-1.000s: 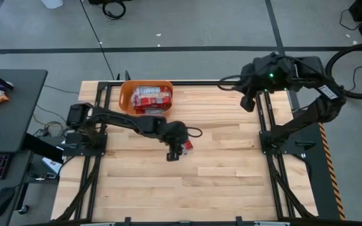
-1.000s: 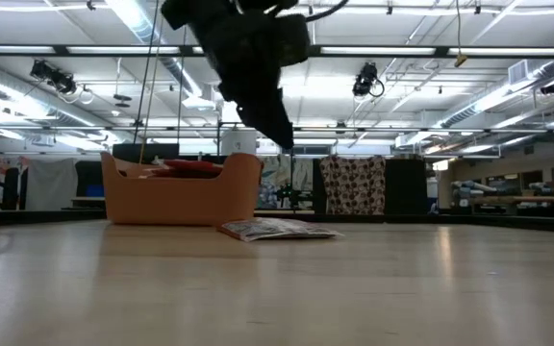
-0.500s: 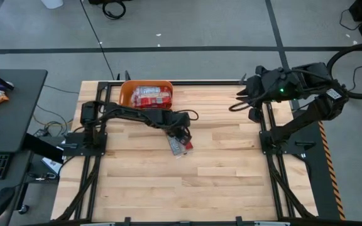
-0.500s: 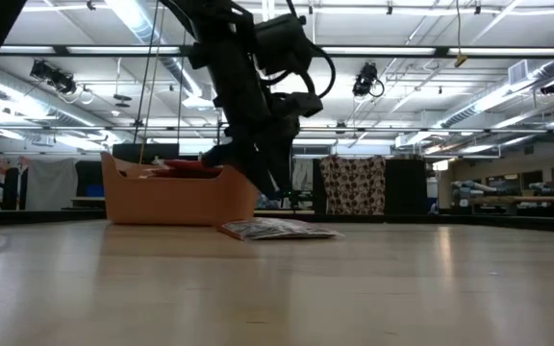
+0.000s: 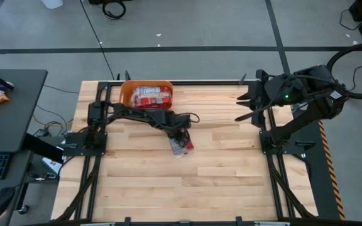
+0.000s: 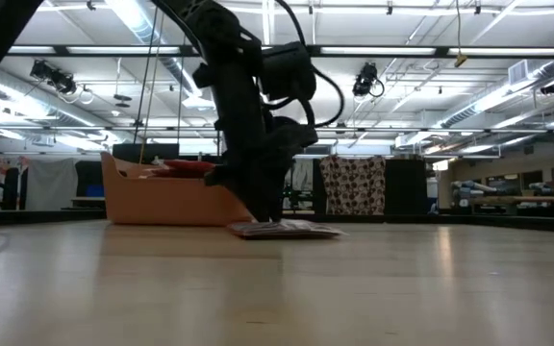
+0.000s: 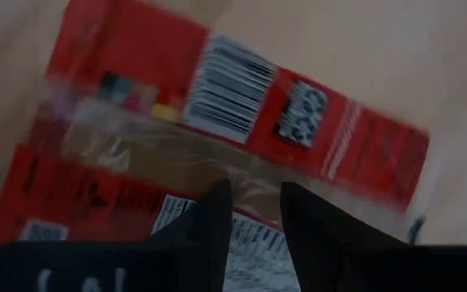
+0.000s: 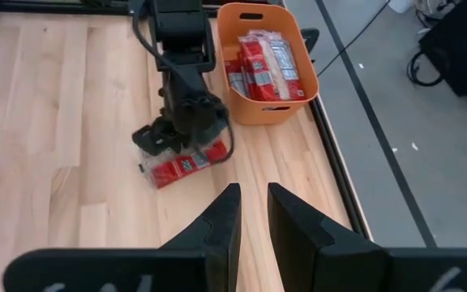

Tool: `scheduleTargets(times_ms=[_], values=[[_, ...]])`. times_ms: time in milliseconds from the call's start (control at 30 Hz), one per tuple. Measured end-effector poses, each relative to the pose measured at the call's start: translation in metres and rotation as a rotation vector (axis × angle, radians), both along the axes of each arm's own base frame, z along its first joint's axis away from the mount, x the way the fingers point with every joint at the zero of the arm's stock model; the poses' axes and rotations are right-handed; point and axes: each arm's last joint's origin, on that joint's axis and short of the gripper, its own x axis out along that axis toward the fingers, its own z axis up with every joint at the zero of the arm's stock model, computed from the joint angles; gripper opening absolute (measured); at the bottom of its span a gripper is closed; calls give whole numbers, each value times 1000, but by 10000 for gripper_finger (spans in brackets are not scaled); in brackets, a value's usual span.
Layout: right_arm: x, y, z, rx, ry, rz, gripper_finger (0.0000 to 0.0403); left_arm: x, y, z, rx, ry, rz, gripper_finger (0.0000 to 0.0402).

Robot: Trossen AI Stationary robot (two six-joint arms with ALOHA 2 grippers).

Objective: Sort popcorn bags into baskets
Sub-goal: Put the red popcorn bag into the orange container

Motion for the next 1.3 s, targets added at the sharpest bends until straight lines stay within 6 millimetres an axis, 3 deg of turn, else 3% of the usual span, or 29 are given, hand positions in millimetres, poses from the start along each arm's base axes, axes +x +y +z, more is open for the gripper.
scheduleTargets(times_ms=[233, 400, 500, 567, 733, 833, 967, 1300], values=[[-1, 6, 0, 2, -1, 36, 68, 2, -31, -1, 324, 9, -771, 114], [-2, 9, 0, 2, -2, 41, 68, 4, -53, 9, 474, 68, -984, 114], [-2, 10, 0, -11, -4, 40, 68, 13, -63, 33, 504, 14, -954, 114], [-2, 10, 0, -15, -4, 38, 68, 21, -68, 48, 480, -47, -836, 114], [-2, 10, 0, -31, -2, 33, 68, 31, -69, 68, 336, -156, -268, 114], [-1, 9, -2, -48, 6, 25, 68, 30, -67, 68, 309, -153, -60, 114], [1, 10, -9, -69, 33, 22, 68, 36, -67, 69, 307, -213, 15, 128], [1, 10, -29, -70, 60, 19, 68, 43, -69, 37, 346, -125, -74, 217]])
